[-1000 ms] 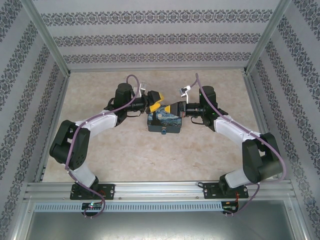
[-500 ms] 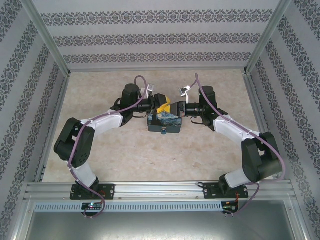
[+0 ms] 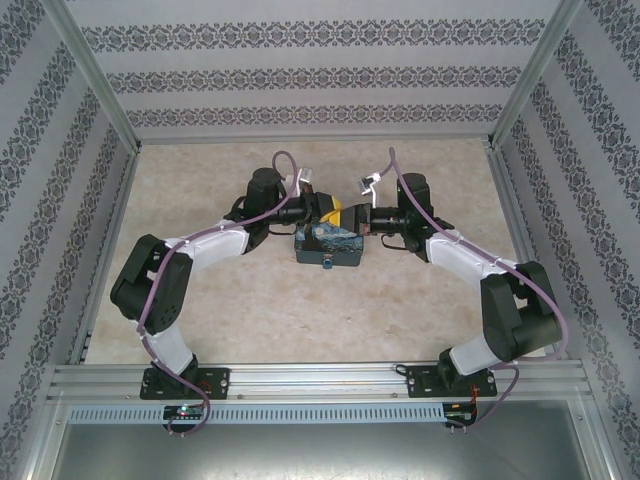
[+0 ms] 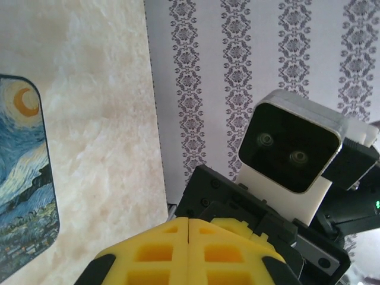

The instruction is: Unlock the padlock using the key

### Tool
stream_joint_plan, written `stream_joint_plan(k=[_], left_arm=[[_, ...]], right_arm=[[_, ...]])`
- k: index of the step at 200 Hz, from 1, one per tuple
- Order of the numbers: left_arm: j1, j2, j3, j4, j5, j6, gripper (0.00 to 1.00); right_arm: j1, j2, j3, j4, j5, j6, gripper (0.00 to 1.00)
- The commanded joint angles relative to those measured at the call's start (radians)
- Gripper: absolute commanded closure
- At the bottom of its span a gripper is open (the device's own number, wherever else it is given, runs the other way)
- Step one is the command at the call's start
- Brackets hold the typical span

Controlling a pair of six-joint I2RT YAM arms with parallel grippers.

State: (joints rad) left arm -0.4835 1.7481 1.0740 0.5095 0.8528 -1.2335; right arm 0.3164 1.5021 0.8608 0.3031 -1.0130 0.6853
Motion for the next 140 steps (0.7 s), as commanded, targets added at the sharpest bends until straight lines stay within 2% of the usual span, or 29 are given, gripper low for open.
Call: stream_joint_plan(k=[1, 13, 20, 24, 33, 37, 53, 86, 111, 140], left_arm=[[-0.009, 0.014, 0.020, 0.010, -0.017, 0.006, 1.00], [-0.007, 0.015, 0.020, 0.012, -0.025, 0.004, 1.00], [-0.007, 0.016, 0.018, 0.015, -0.027, 0.001, 1.00], [-0.008, 0.016, 0.017, 0.017, -0.029, -0.001, 1.00], [-0.008, 0.017, 0.017, 0.017, -0.036, -0.003, 1.00], [-0.008, 0.017, 0.017, 0.018, -0.038, -0.004, 1.00], [-0.008, 0.017, 0.019, 0.013, -0.054, -0.003, 1.00], [-0.006, 0.019, 0.033, -0.013, -0.071, 0.022, 1.00], [-0.005, 0.019, 0.050, -0.022, -0.081, 0.056, 1.00], [-0.002, 0.026, 0.064, -0.016, -0.104, 0.066, 1.00]], right_arm=[[-0.026, -0.020, -0.020, 0.038, 0.010, 0.006, 0.95], [-0.036, -0.031, -0.030, 0.041, 0.015, 0.012, 0.94], [-0.040, -0.040, -0.035, 0.042, 0.019, 0.016, 0.90], [-0.043, -0.046, -0.037, 0.041, 0.019, 0.017, 0.84], [-0.050, -0.060, -0.043, 0.041, 0.022, 0.024, 0.61], [-0.053, -0.070, -0.047, 0.042, 0.023, 0.026, 0.54], [-0.070, -0.112, -0.061, 0.039, 0.032, 0.031, 0.44], [-0.117, -0.203, -0.092, 0.031, 0.071, 0.074, 0.37], [-0.123, -0.252, -0.128, 0.030, 0.197, 0.166, 0.29], [-0.098, -0.275, -0.190, 0.089, 0.309, 0.289, 0.29]])
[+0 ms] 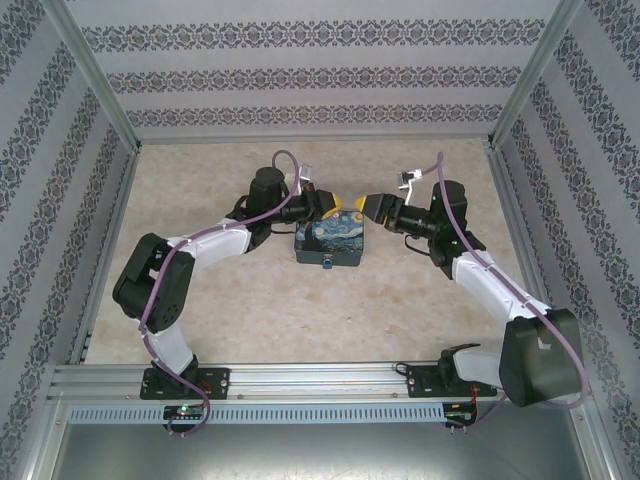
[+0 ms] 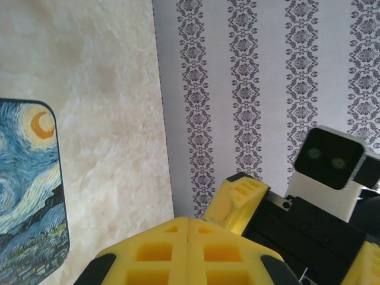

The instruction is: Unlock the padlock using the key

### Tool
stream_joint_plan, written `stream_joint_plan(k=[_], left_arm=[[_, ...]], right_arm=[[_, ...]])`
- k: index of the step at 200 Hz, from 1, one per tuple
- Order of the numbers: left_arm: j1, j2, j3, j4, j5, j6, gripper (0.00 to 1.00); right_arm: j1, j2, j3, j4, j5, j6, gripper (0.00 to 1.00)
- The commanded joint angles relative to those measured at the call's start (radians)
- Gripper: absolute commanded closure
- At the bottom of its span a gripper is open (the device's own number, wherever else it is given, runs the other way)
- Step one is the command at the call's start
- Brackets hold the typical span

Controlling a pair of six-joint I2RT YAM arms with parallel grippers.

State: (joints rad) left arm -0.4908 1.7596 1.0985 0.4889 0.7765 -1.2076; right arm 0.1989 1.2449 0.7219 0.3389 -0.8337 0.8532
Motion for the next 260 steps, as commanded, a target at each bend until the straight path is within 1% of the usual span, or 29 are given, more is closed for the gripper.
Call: stream_joint_plan(k=[1, 14, 30, 57, 88, 127, 197, 260], left_arm=[[0.006, 0.015, 0.040, 0.005, -0.029, 0.039, 1.00], [0.006, 0.021, 0.041, 0.016, -0.043, 0.024, 1.00], [0.006, 0.031, 0.041, 0.036, -0.060, -0.018, 1.00], [0.006, 0.040, 0.025, 0.067, -0.091, -0.097, 1.00], [0.004, 0.026, -0.004, 0.091, -0.122, -0.158, 1.00], [0.001, 0.003, -0.015, 0.075, -0.144, -0.170, 1.00], [-0.007, -0.016, -0.018, 0.067, -0.158, -0.175, 1.00], [-0.009, -0.023, -0.025, 0.078, -0.164, -0.176, 1.00]], right_arm=[[0.022, -0.020, -0.053, 0.054, 0.134, 0.122, 0.29], [0.061, -0.030, -0.062, 0.054, 0.174, 0.121, 0.30], [0.117, -0.031, -0.056, 0.048, 0.204, 0.075, 0.33], [0.167, -0.005, -0.029, 0.037, 0.217, -0.015, 0.38], [0.172, 0.039, -0.002, 0.036, 0.216, -0.099, 0.40], [0.176, 0.089, 0.051, 0.026, 0.203, -0.157, 0.41], [0.198, 0.185, 0.105, 0.040, 0.194, -0.151, 0.48], [0.195, 0.217, 0.109, 0.070, 0.206, -0.120, 0.57]])
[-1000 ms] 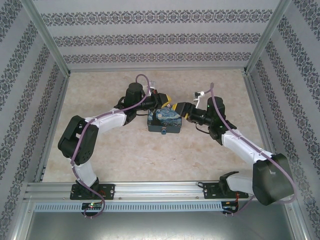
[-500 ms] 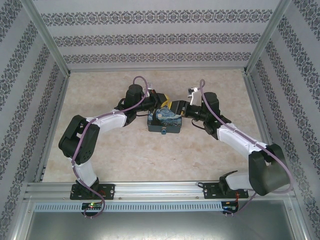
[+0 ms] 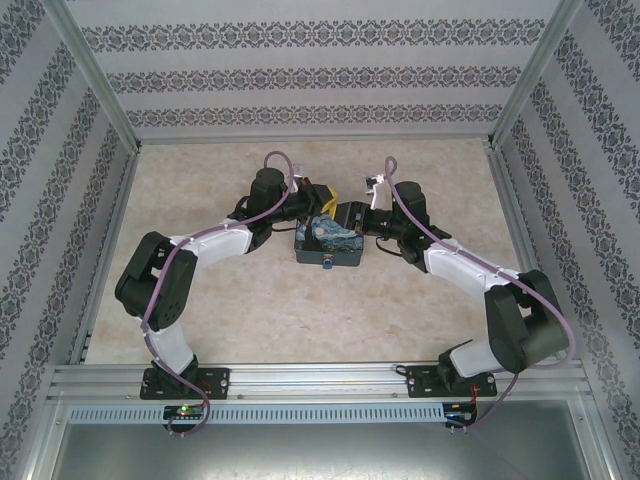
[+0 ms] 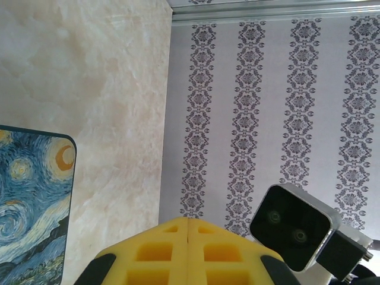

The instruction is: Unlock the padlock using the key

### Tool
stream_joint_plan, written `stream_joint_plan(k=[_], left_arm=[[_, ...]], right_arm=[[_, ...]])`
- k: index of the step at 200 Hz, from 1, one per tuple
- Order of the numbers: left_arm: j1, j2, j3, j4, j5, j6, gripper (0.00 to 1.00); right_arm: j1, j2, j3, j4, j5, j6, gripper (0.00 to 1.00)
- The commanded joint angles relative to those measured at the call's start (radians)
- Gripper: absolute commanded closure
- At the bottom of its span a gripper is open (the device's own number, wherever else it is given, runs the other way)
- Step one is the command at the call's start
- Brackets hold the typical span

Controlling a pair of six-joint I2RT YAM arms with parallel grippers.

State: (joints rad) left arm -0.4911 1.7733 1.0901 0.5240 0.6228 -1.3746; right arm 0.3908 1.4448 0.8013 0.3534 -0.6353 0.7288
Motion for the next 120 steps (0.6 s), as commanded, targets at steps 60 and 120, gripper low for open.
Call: stream_joint_plan(k=[60, 120], left_arm=[[-0.014, -0.037, -0.023, 0.051, -0.018, -0.010, 1.00], [-0.024, -0.035, -0.020, 0.054, -0.025, -0.011, 1.00]], right_arm=[[0.001, 0.032, 0.032, 0.113, -0.010, 0.051, 0.65], [0.001, 0.056, 0.035, 0.164, -0.028, 0.097, 0.84]])
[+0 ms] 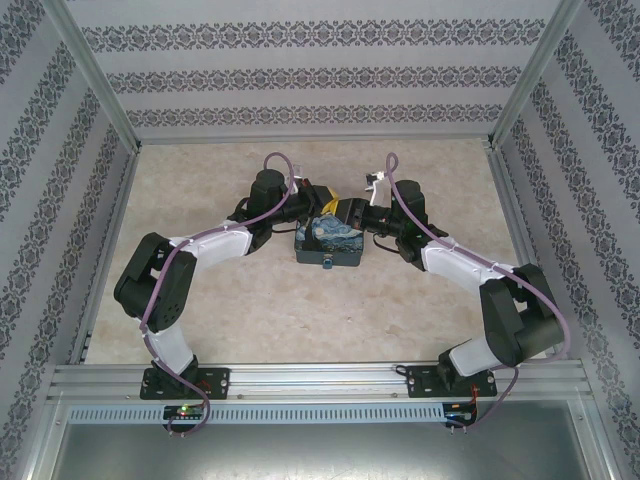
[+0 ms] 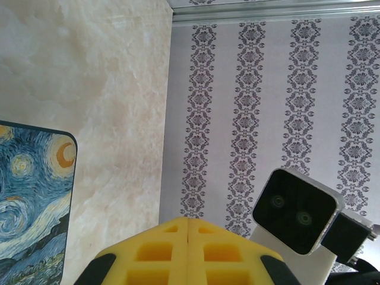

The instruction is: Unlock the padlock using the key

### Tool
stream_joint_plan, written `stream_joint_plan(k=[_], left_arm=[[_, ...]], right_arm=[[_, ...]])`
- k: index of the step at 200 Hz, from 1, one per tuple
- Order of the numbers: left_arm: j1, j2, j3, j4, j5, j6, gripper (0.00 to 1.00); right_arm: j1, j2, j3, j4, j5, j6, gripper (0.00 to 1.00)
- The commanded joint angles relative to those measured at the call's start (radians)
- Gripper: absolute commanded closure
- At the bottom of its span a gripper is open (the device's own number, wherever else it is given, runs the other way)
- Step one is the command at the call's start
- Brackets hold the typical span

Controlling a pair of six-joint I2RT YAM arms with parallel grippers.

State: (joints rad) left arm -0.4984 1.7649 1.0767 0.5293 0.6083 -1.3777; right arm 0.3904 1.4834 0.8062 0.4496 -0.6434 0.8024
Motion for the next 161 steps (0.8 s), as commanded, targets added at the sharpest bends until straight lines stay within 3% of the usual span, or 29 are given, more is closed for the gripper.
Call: stream_joint_plan(k=[1, 27, 47, 61, 84, 97, 124, 161], left_arm=[[-0.017, -0.027, -0.006, 0.049, -0.010, -0.007, 1.00], [-0.021, -0.028, -0.004, 0.050, -0.012, -0.007, 1.00], [-0.022, -0.033, 0.003, 0.044, -0.007, -0.001, 1.00], [-0.018, -0.043, 0.015, 0.016, -0.009, 0.018, 0.84], [-0.004, -0.080, 0.034, -0.064, -0.025, 0.070, 0.42], [0.005, -0.100, 0.044, -0.107, -0.030, 0.094, 0.30], [0.017, -0.129, 0.088, -0.229, -0.025, 0.141, 0.22], [0.018, -0.114, 0.191, -0.452, 0.048, 0.217, 0.21]], right_arm=[[0.001, 0.017, 0.030, 0.069, -0.021, 0.025, 0.85], [-0.001, 0.019, 0.022, 0.079, -0.018, 0.033, 1.00], [-0.011, 0.016, 0.012, 0.077, -0.022, 0.032, 1.00], [-0.023, 0.005, -0.006, 0.073, -0.028, 0.025, 1.00], [-0.055, -0.025, -0.040, 0.053, -0.042, -0.001, 1.00], [-0.075, -0.047, -0.057, 0.041, -0.053, -0.020, 1.00], [-0.104, -0.096, -0.086, -0.001, -0.082, -0.087, 1.00], [-0.103, -0.161, -0.095, -0.094, -0.079, -0.201, 1.00]])
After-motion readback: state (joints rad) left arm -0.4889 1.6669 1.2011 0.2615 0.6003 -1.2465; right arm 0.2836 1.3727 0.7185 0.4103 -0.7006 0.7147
